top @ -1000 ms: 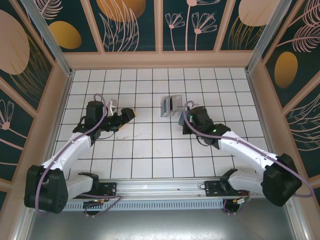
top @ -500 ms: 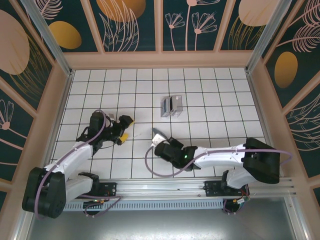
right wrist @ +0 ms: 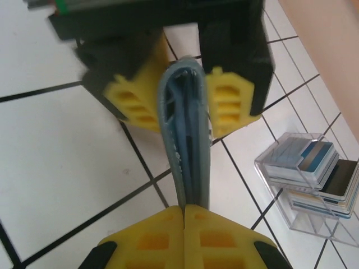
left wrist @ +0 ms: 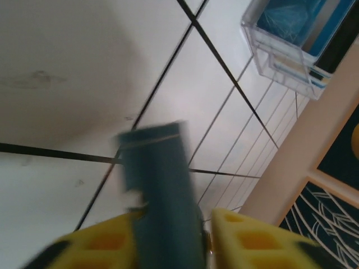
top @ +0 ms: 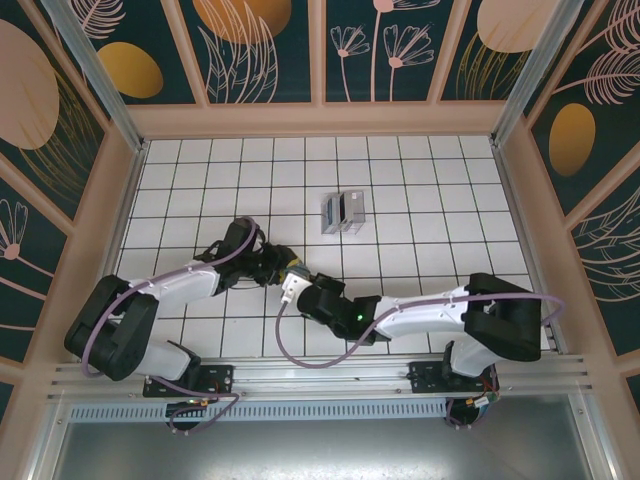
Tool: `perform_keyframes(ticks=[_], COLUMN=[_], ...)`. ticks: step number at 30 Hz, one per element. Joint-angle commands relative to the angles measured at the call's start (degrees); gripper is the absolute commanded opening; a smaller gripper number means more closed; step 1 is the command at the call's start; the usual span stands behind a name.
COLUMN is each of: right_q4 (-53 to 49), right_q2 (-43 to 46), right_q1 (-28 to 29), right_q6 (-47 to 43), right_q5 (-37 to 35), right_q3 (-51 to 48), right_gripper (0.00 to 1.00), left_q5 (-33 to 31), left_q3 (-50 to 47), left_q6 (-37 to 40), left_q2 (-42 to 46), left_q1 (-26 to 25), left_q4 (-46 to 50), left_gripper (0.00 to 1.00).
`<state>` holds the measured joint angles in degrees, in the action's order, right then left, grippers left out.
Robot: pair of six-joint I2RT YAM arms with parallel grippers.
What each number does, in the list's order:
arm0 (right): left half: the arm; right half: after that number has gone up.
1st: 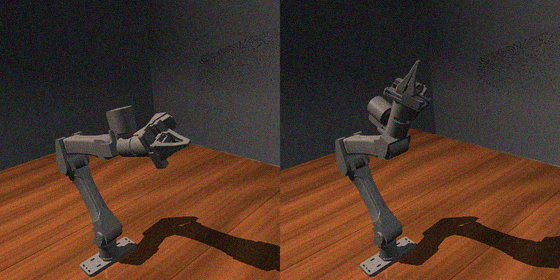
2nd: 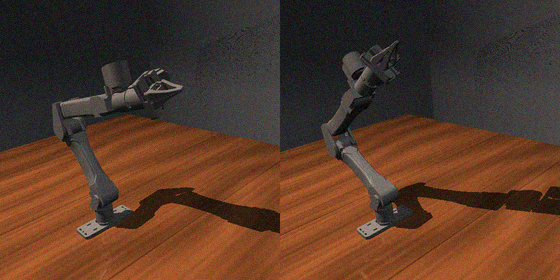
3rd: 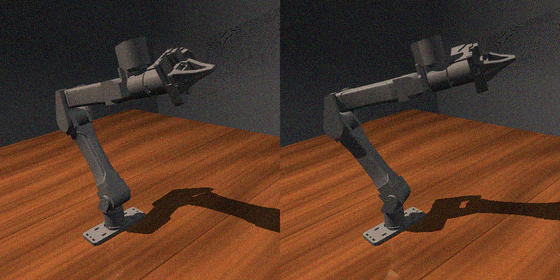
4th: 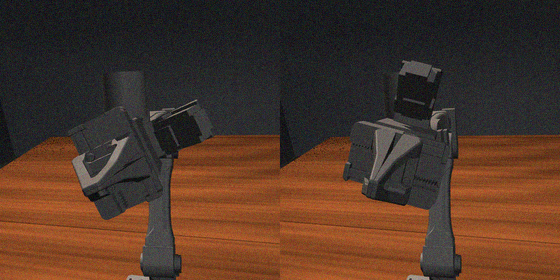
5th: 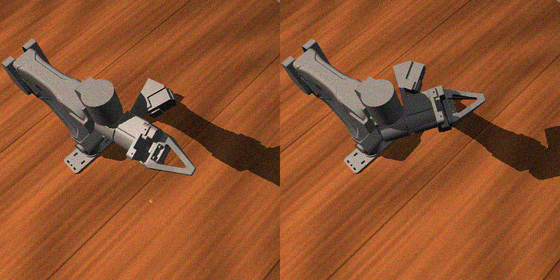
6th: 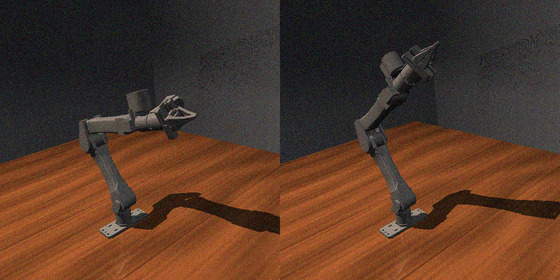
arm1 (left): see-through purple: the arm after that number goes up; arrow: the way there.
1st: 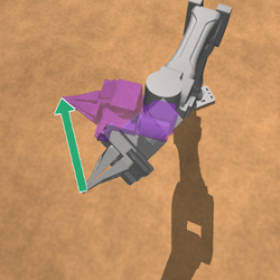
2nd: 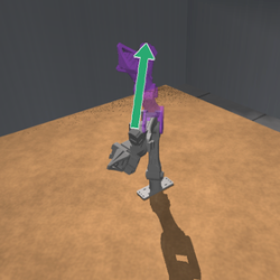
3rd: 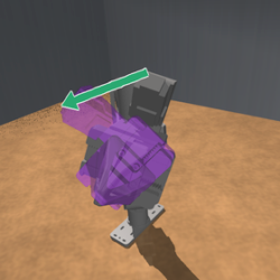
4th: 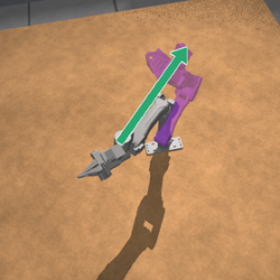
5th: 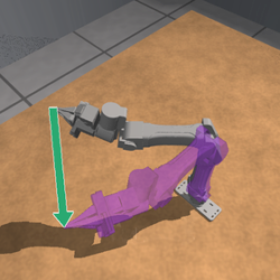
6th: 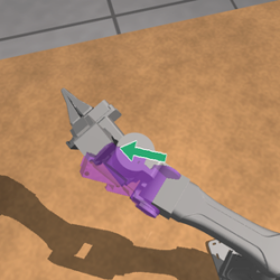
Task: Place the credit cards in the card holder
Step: Pass the card holder.
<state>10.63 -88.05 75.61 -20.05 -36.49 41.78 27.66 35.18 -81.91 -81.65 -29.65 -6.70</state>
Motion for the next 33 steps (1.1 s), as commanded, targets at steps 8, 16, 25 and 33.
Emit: perform_keyframes(ticks=[8, 16, 25, 33], right_q4=[0.07, -0.66, 15.61, 33.08], right_q2=[13.65, 31.12, 20.07, 11.19], right_q1=[-0.54, -23.45, -34.26, -35.18], right_q6=[9.90, 35.93, 58.20, 71.44], right_q5=[0.70, 40.29, 67.78, 75.29], right_q3=[-7.05, -12.16, -12.69, -15.51], right_gripper=[0.43, 0.52, 0.63, 0.63], left_q5=[-0.87, -0.57, 9.34, 16.73], left_q3=[9.48, 10.79, 6.41, 1.75], left_q6=[14.98, 37.59, 33.85, 21.56], left_q2=[-0.92, 0.62, 1.49, 3.00], left_q1=[-0.28, -0.32, -0.28, -0.32], left_q4=[1.26, 2.99, -13.74, -26.32], left_gripper=[0.08, 0.14, 0.12, 0.17])
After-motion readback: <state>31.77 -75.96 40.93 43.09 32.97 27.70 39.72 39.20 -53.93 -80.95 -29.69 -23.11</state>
